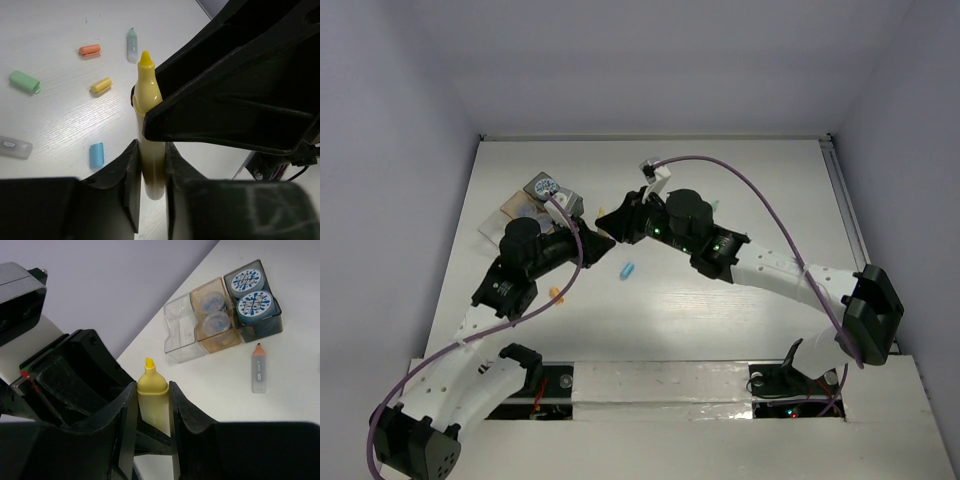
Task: Sort the stationery into containers
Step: Close the pen cap on the pen.
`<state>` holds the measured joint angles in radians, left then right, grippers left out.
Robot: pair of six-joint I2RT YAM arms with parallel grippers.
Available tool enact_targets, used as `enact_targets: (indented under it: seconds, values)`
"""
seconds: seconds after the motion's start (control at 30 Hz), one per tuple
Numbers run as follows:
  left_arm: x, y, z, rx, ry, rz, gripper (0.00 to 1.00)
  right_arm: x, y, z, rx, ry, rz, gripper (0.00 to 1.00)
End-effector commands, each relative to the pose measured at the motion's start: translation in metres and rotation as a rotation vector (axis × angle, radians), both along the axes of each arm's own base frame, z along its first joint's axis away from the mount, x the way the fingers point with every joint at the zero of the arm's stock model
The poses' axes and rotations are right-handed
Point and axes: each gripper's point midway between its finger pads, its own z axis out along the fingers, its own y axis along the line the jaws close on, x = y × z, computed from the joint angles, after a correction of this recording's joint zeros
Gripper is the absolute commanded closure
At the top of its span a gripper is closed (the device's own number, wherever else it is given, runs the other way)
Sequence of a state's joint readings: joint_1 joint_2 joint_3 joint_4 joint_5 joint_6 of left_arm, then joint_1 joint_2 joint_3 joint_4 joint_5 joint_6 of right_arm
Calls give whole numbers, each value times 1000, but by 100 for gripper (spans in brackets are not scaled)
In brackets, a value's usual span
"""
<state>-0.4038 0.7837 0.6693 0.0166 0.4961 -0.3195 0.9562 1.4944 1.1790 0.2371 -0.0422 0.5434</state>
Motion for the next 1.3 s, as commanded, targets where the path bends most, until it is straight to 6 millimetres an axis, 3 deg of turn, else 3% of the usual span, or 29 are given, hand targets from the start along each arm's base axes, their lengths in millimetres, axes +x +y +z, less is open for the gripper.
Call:
enact_targets:
  seconds: [0.0,0.17,0.27,0.3,0.4,0.43,0.5,0.57,0.63,0.67,0.7,0.8,0.97,1.1,1.27]
  values:
    - [2,3,17,-16,-68,14,97,-5,1,23,77,-37,9,83]
    - [3,6,19,-12,-74,24,100,-2,-5,21,55,-51,-16,80]
    - [2,7,20,-10,-80,23,100,-4,-9,21,24,-71,-11,64]
    - [2,7,21,-9,-85,23,100,-7,-13,24,9,-84,-9,53]
    - [2,9,24,-14,-95,27,100,-1,-30,27,-17,-97,-16,39]
    - [1,9,25,-15,-98,28,100,-3,-39,37,-7,-108,-18,36]
    - [0,10,27,-19,-104,28,100,0,-53,36,-27,-108,-21,33]
    - [-2,10,28,-21,-108,25,100,-3,-66,39,-35,-125,-22,33]
    - [-3,10,30,-23,-115,22,100,4,-81,25,-92,-108,-47,40]
    - [-4,10,32,-27,-120,16,100,7,-84,17,-118,-93,-46,49]
    - [-5,9,33,-30,-123,11,100,10,-91,1,-177,-66,-47,70]
    - [-6,8,34,-34,-126,-5,100,27,-106,-29,-277,-16,-63,92]
    - [-12,6,37,-40,-139,-35,100,44,-112,-71,-437,20,-20,90]
    - [-16,4,38,-44,-143,-58,100,57,-114,-107,-568,38,35,80]
    - [-21,2,42,-51,-161,-88,100,65,-100,-140,-640,-25,210,72]
